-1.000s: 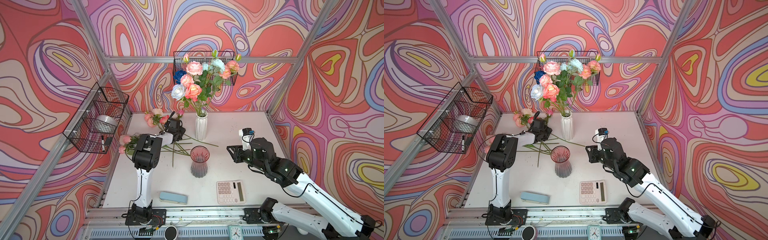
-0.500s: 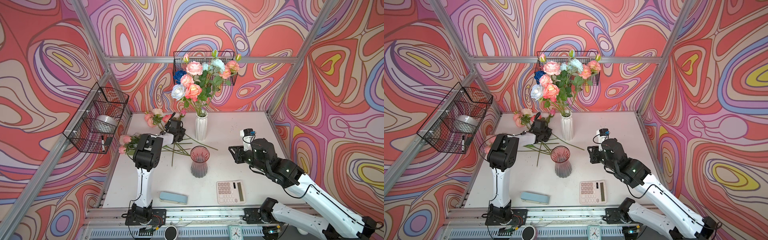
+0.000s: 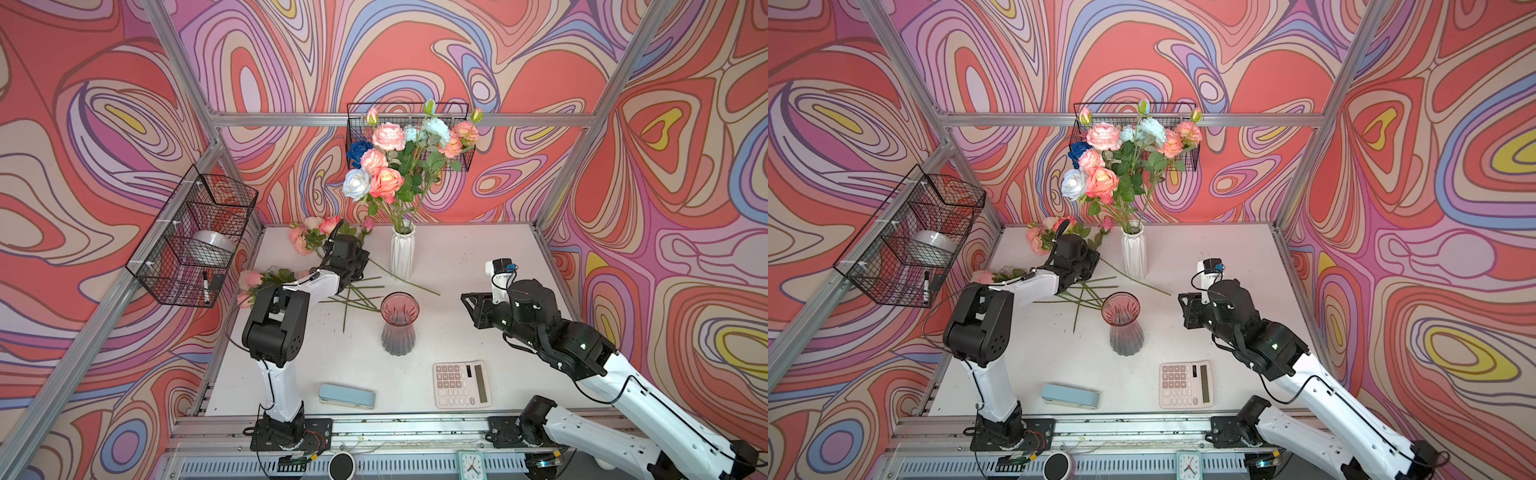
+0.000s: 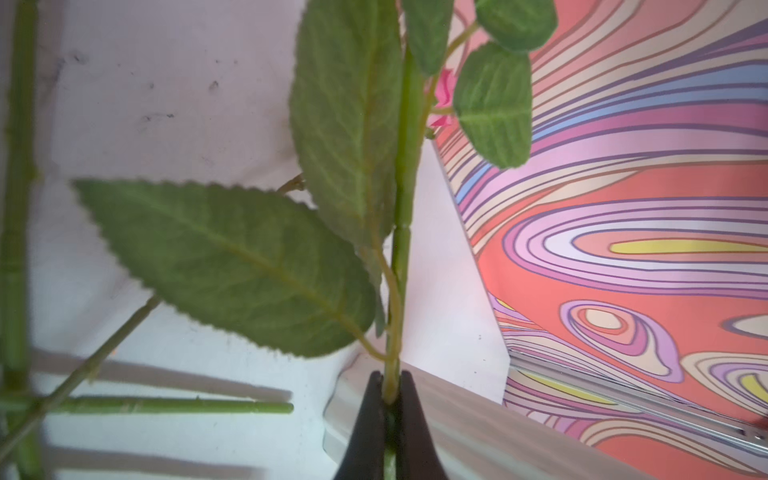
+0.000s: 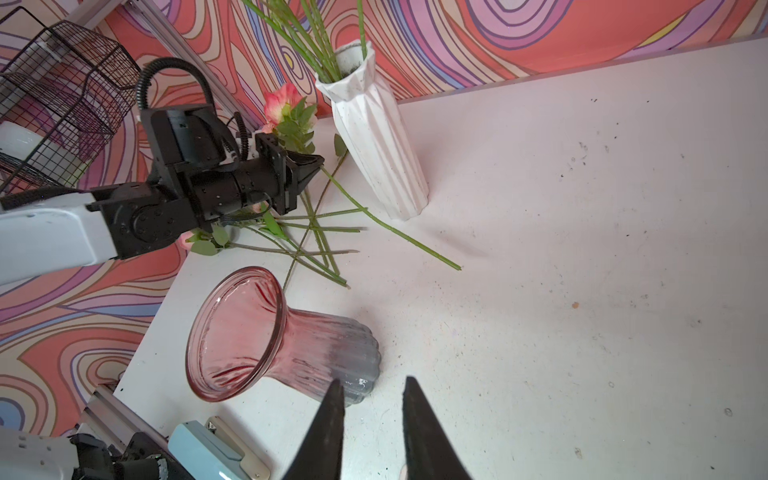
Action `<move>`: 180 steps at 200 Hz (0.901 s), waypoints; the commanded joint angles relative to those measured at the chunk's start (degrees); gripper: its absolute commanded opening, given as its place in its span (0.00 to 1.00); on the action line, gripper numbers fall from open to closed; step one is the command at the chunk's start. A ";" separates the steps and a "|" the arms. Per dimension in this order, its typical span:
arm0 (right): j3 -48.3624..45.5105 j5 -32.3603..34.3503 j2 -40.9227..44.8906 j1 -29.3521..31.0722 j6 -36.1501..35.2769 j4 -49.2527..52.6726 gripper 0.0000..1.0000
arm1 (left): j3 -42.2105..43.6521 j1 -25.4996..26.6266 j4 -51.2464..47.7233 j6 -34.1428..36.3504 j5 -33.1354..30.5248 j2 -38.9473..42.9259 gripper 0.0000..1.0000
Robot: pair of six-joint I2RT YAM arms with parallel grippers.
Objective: Arrange the flowers into the vase
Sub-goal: 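Lift the pink rose high with the left gripper over the pink vase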
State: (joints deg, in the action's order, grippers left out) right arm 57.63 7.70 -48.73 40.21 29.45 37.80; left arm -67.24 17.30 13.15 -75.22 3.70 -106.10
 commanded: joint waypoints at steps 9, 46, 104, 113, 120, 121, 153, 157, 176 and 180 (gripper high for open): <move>0.72 0.23 1.21 0.22 0.16 0.54 0.25 | 5.92 0.03 0.95 0.85 -4.13 7.21 0.00; 1.30 0.03 2.75 0.22 0.21 1.07 0.25 | 11.54 0.02 -2.55 6.58 -9.78 19.28 0.00; 1.61 0.91 4.45 0.22 -0.71 1.94 0.26 | 9.71 -0.01 -19.46 24.63 -18.63 39.53 0.00; 1.61 0.82 4.43 0.22 -0.88 1.75 0.26 | 9.14 0.01 -21.50 27.39 -19.73 42.32 0.00; 1.76 0.69 4.37 0.21 -0.89 1.58 0.26 | 8.38 -0.01 -23.39 29.21 -20.47 44.27 0.00; 1.82 0.67 4.36 0.22 -0.89 1.53 0.26 | 8.33 0.00 -23.67 29.59 -20.52 44.65 0.00; 2.31 0.62 4.02 0.21 -0.99 0.90 0.26 | 3.21 -0.06 -32.94 38.19 -22.26 52.89 0.00; 2.32 0.58 4.02 0.22 -0.98 0.81 0.26 | 2.58 0.01 -33.86 39.05 -21.94 53.80 0.00; 2.59 0.54 3.91 0.22 -0.89 0.54 0.26 | -1.17 0.00 -37.52 42.67 -18.85 57.54 0.00; 2.68 0.56 3.91 0.16 -0.89 0.45 0.26 | -2.07 -0.02 -38.08 43.34 -17.64 58.17 0.00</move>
State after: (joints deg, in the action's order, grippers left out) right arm 58.41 7.73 -44.80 40.21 29.17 38.35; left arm -64.77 17.30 -16.84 -40.12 -15.79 -51.88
